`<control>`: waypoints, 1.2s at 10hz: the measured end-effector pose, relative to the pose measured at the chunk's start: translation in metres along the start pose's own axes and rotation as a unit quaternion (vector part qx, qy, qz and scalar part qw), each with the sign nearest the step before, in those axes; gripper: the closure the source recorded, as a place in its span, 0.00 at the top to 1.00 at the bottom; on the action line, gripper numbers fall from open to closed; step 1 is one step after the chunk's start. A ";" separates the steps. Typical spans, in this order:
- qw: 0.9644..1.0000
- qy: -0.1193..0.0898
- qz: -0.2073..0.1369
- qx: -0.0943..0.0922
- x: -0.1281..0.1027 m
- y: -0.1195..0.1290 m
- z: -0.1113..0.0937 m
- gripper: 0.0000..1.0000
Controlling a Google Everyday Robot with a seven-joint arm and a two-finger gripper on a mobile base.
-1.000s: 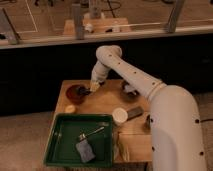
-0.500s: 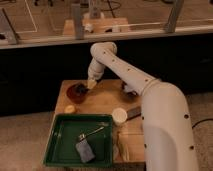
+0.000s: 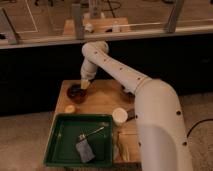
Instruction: Wipe red bowl with brush
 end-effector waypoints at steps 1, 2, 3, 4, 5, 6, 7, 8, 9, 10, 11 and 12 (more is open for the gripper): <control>1.000 -0.004 -0.008 -0.002 -0.006 0.004 0.003 0.00; 1.000 -0.010 -0.013 -0.005 -0.009 0.009 0.004 0.00; 1.000 -0.014 -0.018 -0.007 -0.010 0.015 0.005 0.00; 1.000 -0.017 -0.022 -0.007 -0.010 0.020 0.005 0.00; 0.999 -0.018 -0.026 -0.008 -0.008 0.026 0.004 0.00; 0.999 -0.018 -0.028 -0.008 -0.005 0.031 0.002 0.00; 0.999 -0.016 -0.028 -0.008 0.001 0.035 0.001 0.00; 0.999 -0.014 -0.028 -0.008 0.004 0.036 0.000 0.00; 1.000 -0.010 -0.026 -0.007 0.010 0.036 -0.002 0.00; 1.000 -0.006 -0.023 -0.005 0.015 0.036 -0.003 0.00; 1.000 -0.002 -0.017 -0.002 0.021 0.032 -0.006 0.00; 1.000 0.002 -0.011 0.001 0.025 0.029 -0.008 0.00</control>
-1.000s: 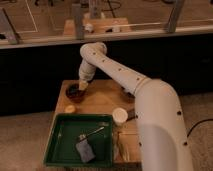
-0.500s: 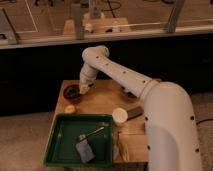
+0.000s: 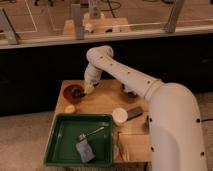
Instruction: Wipe red bowl with brush
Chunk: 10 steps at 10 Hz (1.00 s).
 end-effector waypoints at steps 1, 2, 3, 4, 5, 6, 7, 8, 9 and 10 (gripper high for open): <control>1.000 0.004 0.007 0.003 0.005 -0.005 -0.002 0.00; 1.000 0.007 0.012 0.006 0.009 -0.008 -0.004 0.00; 1.000 0.009 0.017 0.008 0.012 -0.013 -0.006 0.00; 1.000 0.013 0.021 0.010 0.012 -0.019 -0.007 0.00; 1.000 0.016 0.023 0.010 0.012 -0.023 -0.007 0.00; 0.999 0.021 0.027 0.010 0.012 -0.028 -0.008 0.00; 0.999 0.025 0.031 0.011 0.012 -0.037 -0.008 0.00; 0.999 0.029 0.032 0.011 0.009 -0.043 -0.008 0.00; 0.999 0.032 0.028 0.012 0.002 -0.047 -0.007 0.00; 0.999 0.032 0.024 0.012 -0.007 -0.049 -0.006 0.00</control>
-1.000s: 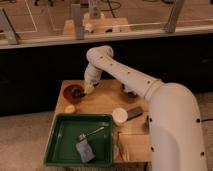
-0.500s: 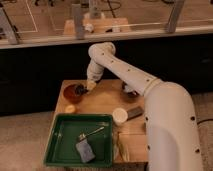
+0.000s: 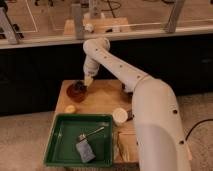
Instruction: Wipe red bowl with brush
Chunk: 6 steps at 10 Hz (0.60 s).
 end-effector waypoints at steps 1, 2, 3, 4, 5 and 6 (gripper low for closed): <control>1.000 -0.002 -0.005 0.000 -0.010 -0.001 0.001 0.00; 1.000 -0.004 -0.009 0.000 -0.017 0.000 0.002 0.00; 1.000 -0.008 -0.018 -0.003 -0.025 0.003 0.005 0.00; 1.000 -0.012 -0.028 -0.006 -0.031 0.009 0.008 0.00; 0.999 -0.015 -0.036 -0.010 -0.036 0.016 0.011 0.00; 0.999 -0.018 -0.045 -0.013 -0.040 0.024 0.013 0.00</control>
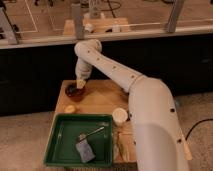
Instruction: Wipe red bowl with brush
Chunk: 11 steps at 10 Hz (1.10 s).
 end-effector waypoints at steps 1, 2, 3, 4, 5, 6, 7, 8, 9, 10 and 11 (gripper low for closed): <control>1.000 -0.002 -0.007 -0.004 -0.001 0.007 0.003 0.00; 1.000 -0.002 -0.013 -0.006 -0.001 0.012 0.003 0.00; 1.000 -0.001 -0.018 -0.008 -0.001 0.017 0.004 0.00; 1.000 0.000 -0.020 -0.008 0.001 0.020 0.003 0.00; 1.000 0.002 -0.019 -0.008 0.007 0.022 0.002 0.00; 1.000 0.004 -0.018 -0.007 0.011 0.022 0.000 0.00; 1.000 0.008 -0.015 -0.006 0.016 0.021 -0.002 0.00; 1.000 0.012 -0.009 -0.003 0.023 0.017 -0.006 0.00; 1.000 0.013 -0.003 -0.001 0.028 0.013 -0.009 0.00; 1.000 0.016 0.004 0.001 0.035 0.009 -0.011 0.00; 1.000 0.018 0.011 0.003 0.041 0.005 -0.014 0.00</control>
